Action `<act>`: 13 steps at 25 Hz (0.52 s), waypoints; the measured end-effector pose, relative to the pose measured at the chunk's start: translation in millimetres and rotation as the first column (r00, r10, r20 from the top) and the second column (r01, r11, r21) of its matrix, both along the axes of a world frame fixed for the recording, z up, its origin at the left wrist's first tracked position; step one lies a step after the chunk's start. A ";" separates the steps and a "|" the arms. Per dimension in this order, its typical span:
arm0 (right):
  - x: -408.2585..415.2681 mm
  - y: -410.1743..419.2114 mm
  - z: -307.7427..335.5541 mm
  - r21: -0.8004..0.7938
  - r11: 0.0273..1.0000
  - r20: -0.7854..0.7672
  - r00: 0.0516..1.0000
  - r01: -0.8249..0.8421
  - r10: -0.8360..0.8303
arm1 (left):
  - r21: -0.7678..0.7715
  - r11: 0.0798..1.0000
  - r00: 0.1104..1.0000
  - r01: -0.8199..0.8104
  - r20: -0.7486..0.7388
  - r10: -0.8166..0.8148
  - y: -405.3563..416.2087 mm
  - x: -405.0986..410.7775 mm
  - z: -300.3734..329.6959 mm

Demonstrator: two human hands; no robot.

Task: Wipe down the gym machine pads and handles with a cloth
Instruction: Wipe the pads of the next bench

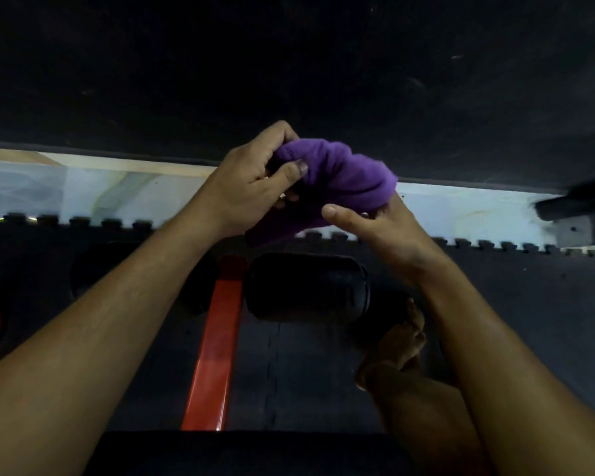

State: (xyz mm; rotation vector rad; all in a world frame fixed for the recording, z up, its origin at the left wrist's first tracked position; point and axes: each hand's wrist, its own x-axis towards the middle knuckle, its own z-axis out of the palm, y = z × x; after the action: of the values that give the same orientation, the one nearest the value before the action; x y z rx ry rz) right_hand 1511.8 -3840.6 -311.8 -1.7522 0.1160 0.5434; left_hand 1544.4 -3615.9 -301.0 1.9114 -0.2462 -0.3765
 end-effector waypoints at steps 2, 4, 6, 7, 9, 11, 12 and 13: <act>-0.1 1.8 -3.2 -0.069 0.996 0.076 0.996 0.058 -0.053 | 0.031 0.999 1.000 0.010 0.003 -0.010 -1.1 -1.1 -2.9; 1.4 1.8 -8.0 -0.110 0.980 0.121 0.981 0.165 -0.152 | 0.087 0.996 0.999 -0.008 0.042 0.004 -0.7 -1.4 -12.1; 5.1 -8.2 -11.2 -0.135 0.940 0.138 0.945 0.314 -0.296 | 0.201 0.979 0.999 -0.027 0.046 0.018 3.1 -2.8 -27.9; 7.6 -15.6 -9.7 -0.158 0.908 0.160 0.918 0.387 -0.363 | 0.277 0.961 1.000 0.016 -0.025 -0.009 6.7 -4.7 -39.4; 11.2 -29.1 -8.9 -0.301 0.854 0.226 0.901 0.425 -0.370 | 0.419 0.860 0.938 0.291 -0.303 -0.170 14.7 -17.5 -66.0; 10.9 -35.1 -7.3 -0.493 0.801 0.271 0.935 0.339 -0.228 | 0.423 0.692 0.771 0.585 -0.554 -0.313 18.9 -34.9 -87.8; 9.0 -33.9 -8.4 -0.567 0.773 0.244 0.954 0.284 -0.172 | 0.402 0.645 0.715 0.650 -0.611 -0.339 19.0 -40.4 -93.5; 5.4 -28.6 -9.3 -0.619 0.757 0.182 0.976 0.208 -0.119 | 0.390 0.624 0.689 0.677 -0.633 -0.352 18.9 -44.0 -96.6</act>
State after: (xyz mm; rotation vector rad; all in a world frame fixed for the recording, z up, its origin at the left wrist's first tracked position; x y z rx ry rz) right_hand 1517.2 -3869.2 -321.1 -2.4114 0.3981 0.2608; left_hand 1500.4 -3596.9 -397.5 2.2359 -0.3836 -1.5198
